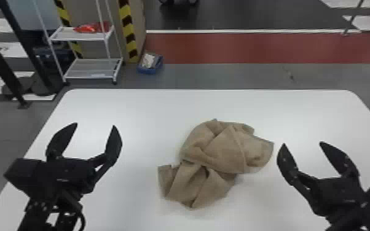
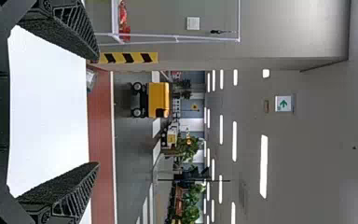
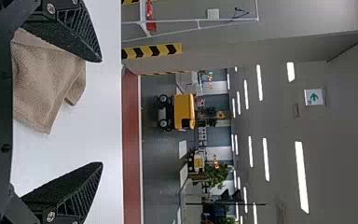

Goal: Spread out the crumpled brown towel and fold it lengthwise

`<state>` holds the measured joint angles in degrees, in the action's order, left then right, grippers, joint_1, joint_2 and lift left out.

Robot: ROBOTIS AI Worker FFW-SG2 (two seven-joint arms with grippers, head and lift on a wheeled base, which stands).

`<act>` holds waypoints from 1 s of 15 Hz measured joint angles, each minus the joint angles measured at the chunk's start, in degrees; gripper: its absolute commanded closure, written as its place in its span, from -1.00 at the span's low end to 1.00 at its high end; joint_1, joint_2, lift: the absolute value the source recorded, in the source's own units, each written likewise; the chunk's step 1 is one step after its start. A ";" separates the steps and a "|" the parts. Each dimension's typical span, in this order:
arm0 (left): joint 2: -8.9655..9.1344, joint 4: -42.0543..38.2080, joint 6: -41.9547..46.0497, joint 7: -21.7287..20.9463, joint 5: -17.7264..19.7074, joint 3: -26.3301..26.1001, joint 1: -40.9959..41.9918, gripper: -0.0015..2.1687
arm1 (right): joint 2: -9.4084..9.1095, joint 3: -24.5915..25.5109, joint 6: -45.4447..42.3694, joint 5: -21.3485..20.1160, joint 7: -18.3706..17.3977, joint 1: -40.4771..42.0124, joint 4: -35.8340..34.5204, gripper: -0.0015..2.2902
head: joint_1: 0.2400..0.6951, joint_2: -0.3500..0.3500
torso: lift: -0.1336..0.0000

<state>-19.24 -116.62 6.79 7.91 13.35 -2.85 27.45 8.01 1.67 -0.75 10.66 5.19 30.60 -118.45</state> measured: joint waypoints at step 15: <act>0.16 -0.55 0.14 -0.08 -0.39 -0.56 0.93 -0.91 | 0.76 -0.94 12.04 -1.82 4.53 -1.88 -1.11 -0.83 | 1.00 0.15 | -0.84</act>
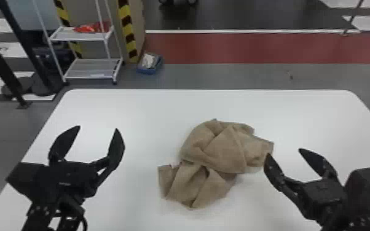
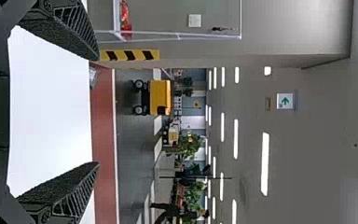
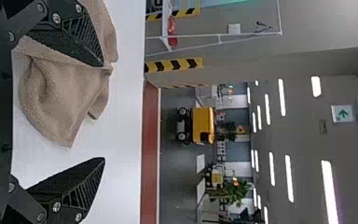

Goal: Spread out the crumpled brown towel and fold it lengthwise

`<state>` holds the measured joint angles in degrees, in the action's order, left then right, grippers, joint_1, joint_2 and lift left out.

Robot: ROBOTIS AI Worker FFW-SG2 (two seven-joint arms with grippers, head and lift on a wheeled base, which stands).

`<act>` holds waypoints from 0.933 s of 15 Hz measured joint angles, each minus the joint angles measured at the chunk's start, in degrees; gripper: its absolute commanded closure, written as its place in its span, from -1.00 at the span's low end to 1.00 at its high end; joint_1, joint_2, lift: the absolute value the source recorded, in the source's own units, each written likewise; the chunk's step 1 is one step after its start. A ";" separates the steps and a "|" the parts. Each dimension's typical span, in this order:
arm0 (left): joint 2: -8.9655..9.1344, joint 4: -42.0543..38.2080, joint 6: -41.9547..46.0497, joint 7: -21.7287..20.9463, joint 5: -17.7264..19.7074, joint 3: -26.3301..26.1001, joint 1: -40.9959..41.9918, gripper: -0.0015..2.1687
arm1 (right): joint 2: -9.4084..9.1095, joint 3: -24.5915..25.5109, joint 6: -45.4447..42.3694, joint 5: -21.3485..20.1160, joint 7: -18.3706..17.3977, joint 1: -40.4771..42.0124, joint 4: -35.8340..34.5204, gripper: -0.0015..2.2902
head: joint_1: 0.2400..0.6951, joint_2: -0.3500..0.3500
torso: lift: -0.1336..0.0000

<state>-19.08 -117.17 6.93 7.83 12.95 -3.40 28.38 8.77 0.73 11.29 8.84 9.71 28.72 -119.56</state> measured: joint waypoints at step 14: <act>-0.08 1.35 0.08 -0.10 -0.03 -1.08 -0.96 -0.91 | -0.22 -8.41 12.68 -9.43 9.01 -10.58 10.92 -0.05 | 1.00 0.42 | -0.84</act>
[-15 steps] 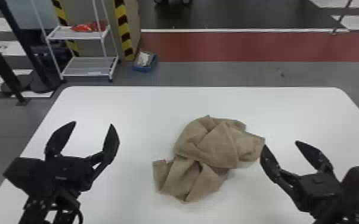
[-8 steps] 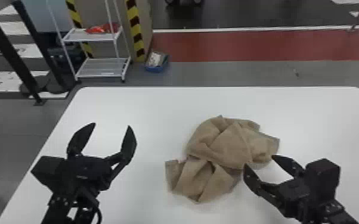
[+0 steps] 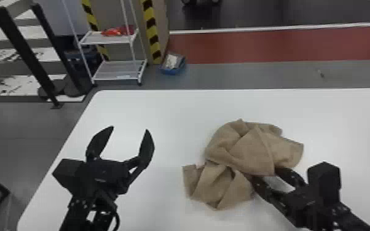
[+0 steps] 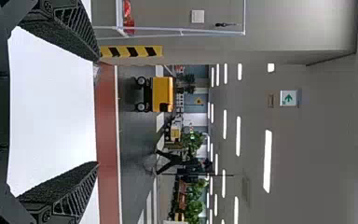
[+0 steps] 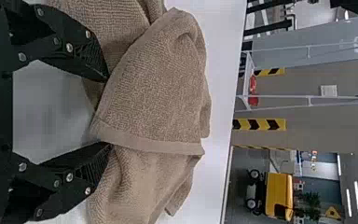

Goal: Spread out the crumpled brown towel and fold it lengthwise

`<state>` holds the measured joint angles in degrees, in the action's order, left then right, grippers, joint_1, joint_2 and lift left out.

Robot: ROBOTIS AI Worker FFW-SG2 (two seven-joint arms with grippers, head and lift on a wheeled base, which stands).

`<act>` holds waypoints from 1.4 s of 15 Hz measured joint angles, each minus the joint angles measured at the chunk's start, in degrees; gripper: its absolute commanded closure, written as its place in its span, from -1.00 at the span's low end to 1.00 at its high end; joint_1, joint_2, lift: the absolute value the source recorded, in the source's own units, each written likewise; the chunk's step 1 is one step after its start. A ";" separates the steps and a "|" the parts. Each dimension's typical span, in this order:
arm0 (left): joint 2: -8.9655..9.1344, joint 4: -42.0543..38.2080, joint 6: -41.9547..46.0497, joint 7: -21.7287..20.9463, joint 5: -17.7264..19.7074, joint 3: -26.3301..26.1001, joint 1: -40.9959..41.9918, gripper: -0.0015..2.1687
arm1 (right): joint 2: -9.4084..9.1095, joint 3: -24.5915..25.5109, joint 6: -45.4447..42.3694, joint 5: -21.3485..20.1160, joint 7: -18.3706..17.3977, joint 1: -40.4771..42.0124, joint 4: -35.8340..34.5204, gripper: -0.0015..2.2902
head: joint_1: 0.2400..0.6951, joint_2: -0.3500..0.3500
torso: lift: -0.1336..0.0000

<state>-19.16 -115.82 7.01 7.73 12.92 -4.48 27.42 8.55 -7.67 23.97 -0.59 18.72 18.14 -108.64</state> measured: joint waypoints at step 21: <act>-0.44 0.76 0.19 -0.17 0.00 -0.71 -0.38 -0.91 | -0.41 -2.66 6.92 -6.23 -2.24 -1.66 -4.60 0.45 | 1.00 0.41 | -0.84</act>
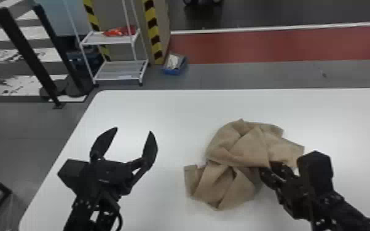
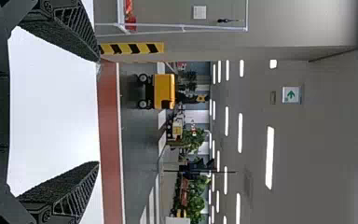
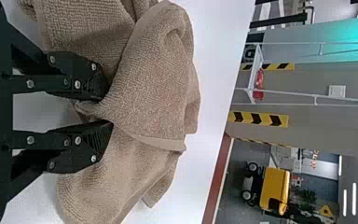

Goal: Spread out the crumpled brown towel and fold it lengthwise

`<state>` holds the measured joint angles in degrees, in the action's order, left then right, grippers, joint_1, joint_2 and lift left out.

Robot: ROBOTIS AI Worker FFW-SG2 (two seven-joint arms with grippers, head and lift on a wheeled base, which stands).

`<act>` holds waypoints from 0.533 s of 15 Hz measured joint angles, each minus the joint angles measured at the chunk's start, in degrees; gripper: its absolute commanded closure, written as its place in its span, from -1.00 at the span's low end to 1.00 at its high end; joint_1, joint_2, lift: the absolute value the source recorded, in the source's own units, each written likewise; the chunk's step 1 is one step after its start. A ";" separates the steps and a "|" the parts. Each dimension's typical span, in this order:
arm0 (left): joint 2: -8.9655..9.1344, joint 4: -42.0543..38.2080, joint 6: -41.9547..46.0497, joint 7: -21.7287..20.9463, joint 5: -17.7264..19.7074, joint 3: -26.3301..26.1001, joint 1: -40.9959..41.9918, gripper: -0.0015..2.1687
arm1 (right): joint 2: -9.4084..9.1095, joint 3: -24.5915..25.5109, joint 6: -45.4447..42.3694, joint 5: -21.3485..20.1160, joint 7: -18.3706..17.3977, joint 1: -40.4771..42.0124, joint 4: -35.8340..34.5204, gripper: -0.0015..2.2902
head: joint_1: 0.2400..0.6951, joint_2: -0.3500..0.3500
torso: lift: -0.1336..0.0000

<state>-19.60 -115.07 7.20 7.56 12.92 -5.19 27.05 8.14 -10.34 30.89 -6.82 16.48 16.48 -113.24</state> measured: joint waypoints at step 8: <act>0.00 0.47 -0.13 -0.09 -0.24 -0.91 -0.68 -0.90 | 0.55 1.55 7.68 -2.19 1.83 0.55 -13.71 0.45 | 1.00 0.34 | -0.84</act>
<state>-19.60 -114.59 7.07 7.47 12.68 -6.10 26.37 8.70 -8.79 38.56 -9.01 18.31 17.03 -126.95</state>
